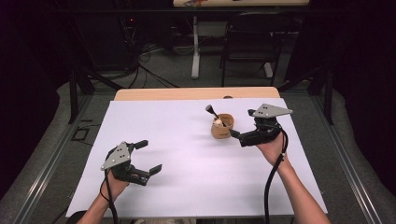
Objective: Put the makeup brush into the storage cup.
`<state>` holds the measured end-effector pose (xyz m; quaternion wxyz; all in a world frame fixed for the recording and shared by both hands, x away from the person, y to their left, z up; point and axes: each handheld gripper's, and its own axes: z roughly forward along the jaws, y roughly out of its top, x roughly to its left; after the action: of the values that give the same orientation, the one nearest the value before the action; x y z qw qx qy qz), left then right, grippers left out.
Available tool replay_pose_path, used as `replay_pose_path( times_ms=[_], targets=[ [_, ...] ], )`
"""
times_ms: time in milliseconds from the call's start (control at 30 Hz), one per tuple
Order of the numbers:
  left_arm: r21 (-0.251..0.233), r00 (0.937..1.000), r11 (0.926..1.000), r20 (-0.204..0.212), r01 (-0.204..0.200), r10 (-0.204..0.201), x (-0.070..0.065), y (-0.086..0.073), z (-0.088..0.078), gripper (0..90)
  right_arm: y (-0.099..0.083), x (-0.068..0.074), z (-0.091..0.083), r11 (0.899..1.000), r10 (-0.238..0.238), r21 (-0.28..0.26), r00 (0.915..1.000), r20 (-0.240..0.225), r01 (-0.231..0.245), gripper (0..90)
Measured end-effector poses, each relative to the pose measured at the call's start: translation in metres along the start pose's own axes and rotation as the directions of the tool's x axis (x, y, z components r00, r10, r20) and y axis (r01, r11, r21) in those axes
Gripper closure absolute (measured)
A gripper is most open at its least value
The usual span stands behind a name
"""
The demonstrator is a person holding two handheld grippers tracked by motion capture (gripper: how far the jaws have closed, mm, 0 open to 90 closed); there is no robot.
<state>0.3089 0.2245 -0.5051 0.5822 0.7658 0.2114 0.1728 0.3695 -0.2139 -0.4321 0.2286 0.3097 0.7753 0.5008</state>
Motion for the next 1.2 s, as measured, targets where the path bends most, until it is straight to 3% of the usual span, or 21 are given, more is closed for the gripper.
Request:
replay_pose_path(
  times_ms=[633, 900, 1200],
  targets=[
    [-0.028, 0.9995, 0.9994, -0.025, -0.020, 0.019, 0.001, 0.002, -0.004, 0.0, -0.024, 0.023, -0.040, 0.995, -0.038, -0.091, 0.9990, -0.025, 0.035, 0.0],
    [-0.016, 0.9990, 0.9995, -0.035, -0.028, 0.028, 0.001, 0.006, -0.003, 0.0, -0.037, 0.033, -0.054, 0.990, -0.069, -0.126, 0.9970, -0.033, 0.065, 0.0],
    [-0.006, 0.9994, 0.9999, -0.033, -0.014, 0.014, 0.000, 0.006, -0.007, 0.0, -0.054, 0.042, -0.065, 0.990, -0.086, -0.114, 0.9958, -0.033, 0.082, 0.0]
  ],
)
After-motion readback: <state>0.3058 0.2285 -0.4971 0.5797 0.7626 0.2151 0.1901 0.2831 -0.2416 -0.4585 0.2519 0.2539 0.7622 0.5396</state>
